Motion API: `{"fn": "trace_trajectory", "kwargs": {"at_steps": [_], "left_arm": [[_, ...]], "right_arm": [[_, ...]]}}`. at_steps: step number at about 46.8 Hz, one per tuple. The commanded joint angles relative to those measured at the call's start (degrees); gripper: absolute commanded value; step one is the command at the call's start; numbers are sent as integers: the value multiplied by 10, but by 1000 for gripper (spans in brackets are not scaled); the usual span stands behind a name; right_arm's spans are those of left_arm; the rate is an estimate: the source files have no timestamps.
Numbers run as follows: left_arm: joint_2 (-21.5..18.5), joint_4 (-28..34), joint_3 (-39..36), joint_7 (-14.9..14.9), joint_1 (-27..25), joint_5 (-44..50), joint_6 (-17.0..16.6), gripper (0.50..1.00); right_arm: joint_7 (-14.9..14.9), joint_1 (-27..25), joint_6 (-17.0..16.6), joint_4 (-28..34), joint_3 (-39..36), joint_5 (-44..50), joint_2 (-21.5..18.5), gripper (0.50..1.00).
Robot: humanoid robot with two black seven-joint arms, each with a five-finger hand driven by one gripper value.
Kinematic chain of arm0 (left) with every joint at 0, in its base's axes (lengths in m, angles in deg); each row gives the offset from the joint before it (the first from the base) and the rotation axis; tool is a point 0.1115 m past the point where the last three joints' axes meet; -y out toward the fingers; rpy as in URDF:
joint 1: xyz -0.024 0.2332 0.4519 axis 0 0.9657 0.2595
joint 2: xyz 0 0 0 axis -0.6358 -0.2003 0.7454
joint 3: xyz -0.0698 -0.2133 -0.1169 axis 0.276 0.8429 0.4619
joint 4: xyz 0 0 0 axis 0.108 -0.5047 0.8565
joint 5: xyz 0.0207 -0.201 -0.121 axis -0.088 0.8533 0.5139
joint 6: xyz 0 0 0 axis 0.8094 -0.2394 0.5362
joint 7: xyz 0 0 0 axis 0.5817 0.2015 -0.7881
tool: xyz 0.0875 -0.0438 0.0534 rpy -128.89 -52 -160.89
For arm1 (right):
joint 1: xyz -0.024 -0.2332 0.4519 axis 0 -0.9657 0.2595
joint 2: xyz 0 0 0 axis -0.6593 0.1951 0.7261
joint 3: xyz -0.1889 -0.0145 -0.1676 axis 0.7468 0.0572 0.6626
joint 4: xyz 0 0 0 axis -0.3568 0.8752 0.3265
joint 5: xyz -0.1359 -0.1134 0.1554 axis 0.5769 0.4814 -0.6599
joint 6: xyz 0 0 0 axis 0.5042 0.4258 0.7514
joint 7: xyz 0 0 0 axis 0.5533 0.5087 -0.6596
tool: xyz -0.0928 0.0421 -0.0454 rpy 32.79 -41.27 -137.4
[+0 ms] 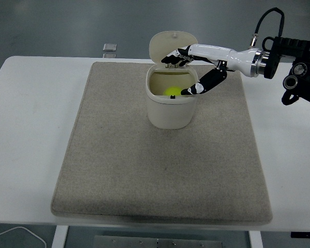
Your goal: Pick up the tennis ball and place it in the box.
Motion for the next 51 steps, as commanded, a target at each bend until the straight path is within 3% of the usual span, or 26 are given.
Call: {"fn": "trace_trajectory", "kwargs": {"at_steps": [1,7,16,20,32,44,51], "left_arm": [[0,0,0,0,0,1,0,992],[0,0,0,0,0,0,0,992],[0,0,0,0,0,1,0,992],[0,0,0,0,0,1,0,992],[0,0,0,0,0,0,0,992],[0,0,0,0,0,0,0,992],[0,0,0,0,0,1,0,992]], "right_arm": [[0,-2,-1,0,0,0,0,860],[2,0,-20,-1,-4,-4,2,858],[17,3,-98,-4,-10,-71,19,858],[35,3,-119,-6,-10,-118,36,858],[37,1,-183,-7,-9,-229,91,858],[40,-15,-174,2,1,-304,106,858],[70,-47,-125,26,-2,-375,99,858]]}}
